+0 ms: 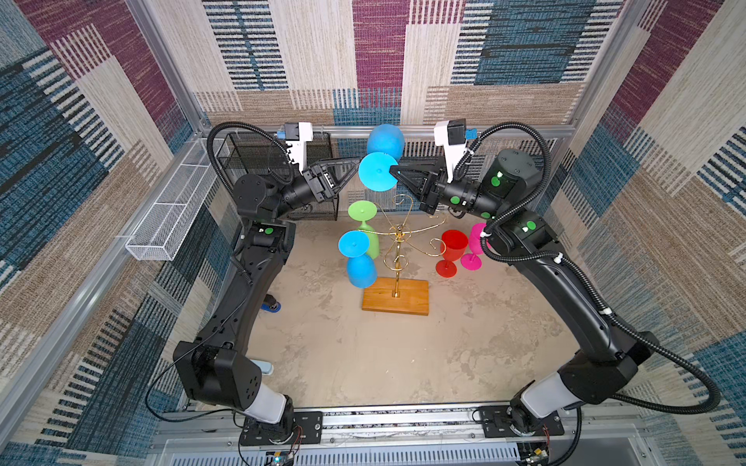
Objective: Take the wine glass off the wine glass rack
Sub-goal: Pick up the wine glass from the wine glass rack.
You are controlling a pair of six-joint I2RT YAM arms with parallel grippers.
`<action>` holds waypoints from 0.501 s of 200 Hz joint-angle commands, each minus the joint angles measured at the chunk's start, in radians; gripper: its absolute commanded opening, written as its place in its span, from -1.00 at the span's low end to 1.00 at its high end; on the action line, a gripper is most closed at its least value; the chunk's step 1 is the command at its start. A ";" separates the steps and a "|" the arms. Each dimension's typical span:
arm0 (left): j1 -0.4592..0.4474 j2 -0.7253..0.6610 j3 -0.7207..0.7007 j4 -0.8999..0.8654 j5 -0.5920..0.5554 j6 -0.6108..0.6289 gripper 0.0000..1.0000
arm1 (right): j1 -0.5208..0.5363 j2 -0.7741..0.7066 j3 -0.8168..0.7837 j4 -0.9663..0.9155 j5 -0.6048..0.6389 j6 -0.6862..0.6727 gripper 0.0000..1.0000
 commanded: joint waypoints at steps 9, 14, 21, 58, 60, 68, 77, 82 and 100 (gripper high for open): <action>-0.003 0.003 -0.013 0.084 0.033 -0.050 -0.10 | 0.010 0.031 0.028 0.042 -0.002 0.016 -1.00; -0.003 0.003 -0.015 0.089 0.033 -0.055 -0.13 | 0.010 0.037 0.031 0.045 0.003 0.017 -1.00; -0.004 0.004 -0.017 0.097 0.034 -0.061 -0.16 | 0.012 0.044 0.036 0.047 0.010 0.020 -1.00; -0.001 0.003 -0.016 0.092 0.050 -0.065 -0.18 | 0.012 0.067 0.062 0.052 0.021 0.031 -1.00; 0.000 0.002 -0.016 0.088 0.049 -0.061 -0.17 | 0.012 0.066 0.061 0.053 0.021 0.031 -1.00; 0.007 0.000 -0.016 0.071 0.045 -0.054 -0.15 | 0.012 0.061 0.064 0.052 0.029 0.031 -1.00; 0.016 -0.003 -0.021 0.068 0.037 -0.054 -0.13 | 0.012 0.051 0.067 0.050 0.033 0.029 -1.00; 0.023 -0.005 -0.025 0.073 0.032 -0.057 -0.13 | 0.012 0.046 0.066 0.049 0.034 0.028 -1.00; 0.045 -0.009 -0.037 0.109 0.017 -0.087 -0.07 | 0.012 0.017 0.059 0.038 0.054 0.021 -1.00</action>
